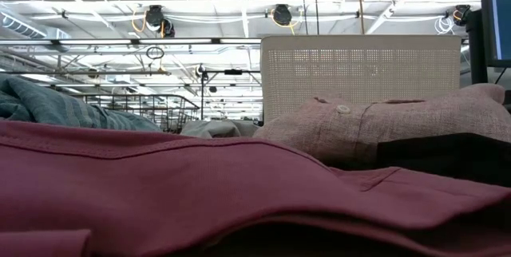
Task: Pick & Place Cloths
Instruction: Put the dark blue sock into the transparent bin
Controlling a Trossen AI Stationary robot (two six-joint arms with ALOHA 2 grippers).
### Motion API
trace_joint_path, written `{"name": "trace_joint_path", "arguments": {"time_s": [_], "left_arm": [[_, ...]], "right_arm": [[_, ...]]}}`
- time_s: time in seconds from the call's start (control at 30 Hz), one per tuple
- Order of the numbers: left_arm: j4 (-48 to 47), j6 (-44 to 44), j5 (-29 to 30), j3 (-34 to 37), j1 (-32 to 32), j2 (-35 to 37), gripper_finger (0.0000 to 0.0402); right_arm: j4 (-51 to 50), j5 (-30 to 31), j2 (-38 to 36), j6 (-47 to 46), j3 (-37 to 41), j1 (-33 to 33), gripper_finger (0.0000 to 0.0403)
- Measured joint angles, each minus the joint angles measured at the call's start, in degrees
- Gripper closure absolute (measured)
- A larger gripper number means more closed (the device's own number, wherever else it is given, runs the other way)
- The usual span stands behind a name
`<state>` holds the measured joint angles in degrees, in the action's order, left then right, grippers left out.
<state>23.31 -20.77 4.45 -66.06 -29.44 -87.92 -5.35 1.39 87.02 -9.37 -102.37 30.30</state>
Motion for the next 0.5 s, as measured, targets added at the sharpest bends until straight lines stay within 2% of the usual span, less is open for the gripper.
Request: {"name": "trace_joint_path", "arguments": {"time_s": [0.5], "left_arm": [[0.6,-1.0,-0.2,0.0,0.5,-0.4,0.0163]], "right_arm": [[0.0,0.0,0.0,0.2,0.0,0.0,0.0401]]}}
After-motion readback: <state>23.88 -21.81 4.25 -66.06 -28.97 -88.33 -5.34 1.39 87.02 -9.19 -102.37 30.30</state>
